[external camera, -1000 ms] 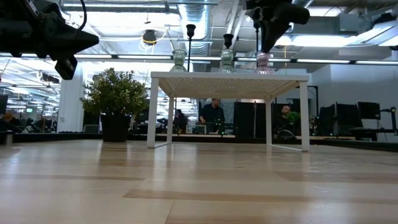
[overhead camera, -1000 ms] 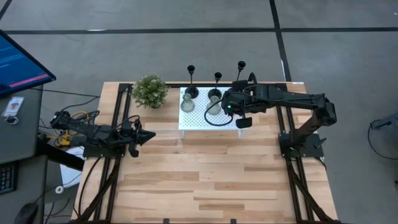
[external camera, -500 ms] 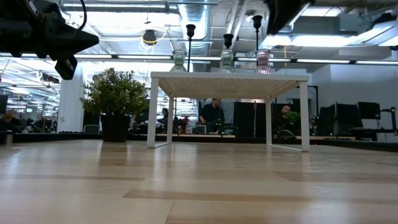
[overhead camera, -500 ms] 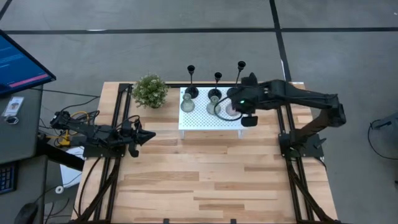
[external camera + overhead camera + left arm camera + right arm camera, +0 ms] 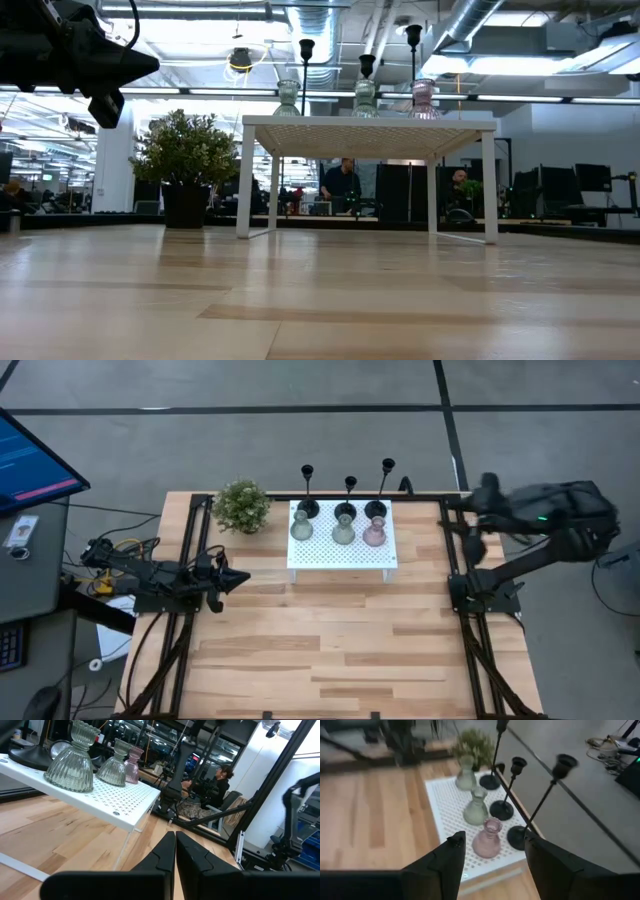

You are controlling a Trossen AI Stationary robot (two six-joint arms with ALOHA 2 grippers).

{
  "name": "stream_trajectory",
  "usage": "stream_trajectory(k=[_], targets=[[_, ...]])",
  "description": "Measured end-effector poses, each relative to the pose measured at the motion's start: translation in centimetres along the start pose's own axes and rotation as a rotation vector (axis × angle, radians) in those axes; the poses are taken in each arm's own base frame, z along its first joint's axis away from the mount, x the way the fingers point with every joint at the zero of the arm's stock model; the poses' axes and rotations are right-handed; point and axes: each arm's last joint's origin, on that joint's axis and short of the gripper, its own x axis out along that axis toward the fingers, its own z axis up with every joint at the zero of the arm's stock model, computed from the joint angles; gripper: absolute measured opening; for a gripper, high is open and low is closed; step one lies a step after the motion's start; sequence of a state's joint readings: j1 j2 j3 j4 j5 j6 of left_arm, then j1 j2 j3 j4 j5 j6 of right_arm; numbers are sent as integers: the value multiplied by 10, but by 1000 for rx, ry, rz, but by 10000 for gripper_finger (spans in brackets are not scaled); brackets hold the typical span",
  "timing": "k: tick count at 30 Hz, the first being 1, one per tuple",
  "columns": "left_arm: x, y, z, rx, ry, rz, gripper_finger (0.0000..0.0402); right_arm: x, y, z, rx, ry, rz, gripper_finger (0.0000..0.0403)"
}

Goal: Pick & Place candle stick holders
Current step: Return to Home Position

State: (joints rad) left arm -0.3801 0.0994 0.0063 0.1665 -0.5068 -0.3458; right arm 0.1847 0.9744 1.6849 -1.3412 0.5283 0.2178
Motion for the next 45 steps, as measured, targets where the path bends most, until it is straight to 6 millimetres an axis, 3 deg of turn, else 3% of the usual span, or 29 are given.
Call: stream_trajectory(k=[3, 6, 16, 21, 25, 30, 35, 39, 42, 45], targets=[[0, 0, 0, 0, 0, 0, 12, -15, -9, -25, 86, -66, 13, 185], [0, 0, 0, 0, 0, 0, 12, -12, -14, -55, 149, -125, 19, 179], [0, 0, 0, 0, 0, 0, 12, 62, 33, -138, 205, -305, 191, 170], [0, 0, 0, 0, 0, 0, 12, 81, 48, -164, 234, -438, 313, 167], [0, 0, 0, 0, 0, 0, 12, 82, 45, -182, 246, -515, 421, 158], [0, 0, 0, 0, 0, 0, 12, 64, 23, -197, 260, -672, 603, 136], [1, 0, 0, 2, 2, 1, 12, 54, 23, -191, 139, -750, 763, 105], [1, -1, -1, 5, 8, 3, 12, 73, 37, -208, 53, -663, 766, 86], [2, -1, -1, 8, 14, 5, 12, 77, 42, -211, 80, -681, 797, 75], [2, -1, -2, 10, 16, 6, 12, 96, 54, -230, 95, -591, 787, 65]])
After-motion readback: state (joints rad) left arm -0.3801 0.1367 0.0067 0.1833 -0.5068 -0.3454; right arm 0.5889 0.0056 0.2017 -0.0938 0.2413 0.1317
